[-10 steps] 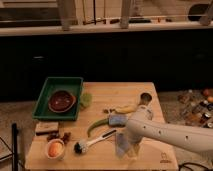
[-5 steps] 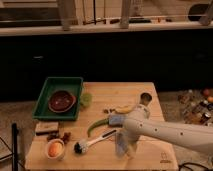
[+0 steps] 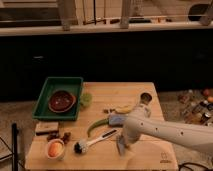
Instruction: Place towel in plastic cup
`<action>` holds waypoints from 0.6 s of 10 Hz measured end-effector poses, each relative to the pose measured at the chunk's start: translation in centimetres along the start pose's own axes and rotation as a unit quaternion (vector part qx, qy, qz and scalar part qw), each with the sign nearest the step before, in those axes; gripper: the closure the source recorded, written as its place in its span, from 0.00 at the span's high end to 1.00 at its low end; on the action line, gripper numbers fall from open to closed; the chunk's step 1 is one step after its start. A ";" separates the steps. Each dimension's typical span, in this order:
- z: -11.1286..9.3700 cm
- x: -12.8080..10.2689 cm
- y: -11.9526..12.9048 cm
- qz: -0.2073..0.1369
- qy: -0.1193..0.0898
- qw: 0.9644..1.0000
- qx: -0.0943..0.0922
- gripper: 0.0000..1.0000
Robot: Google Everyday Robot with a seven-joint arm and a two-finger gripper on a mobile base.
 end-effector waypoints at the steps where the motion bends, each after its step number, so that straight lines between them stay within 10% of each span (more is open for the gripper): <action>1: 0.0 0.0 0.1 0.000 0.000 1.000 -0.001 0.04; 6: -2.7 0.9 0.4 0.002 0.009 1.000 -0.001 0.00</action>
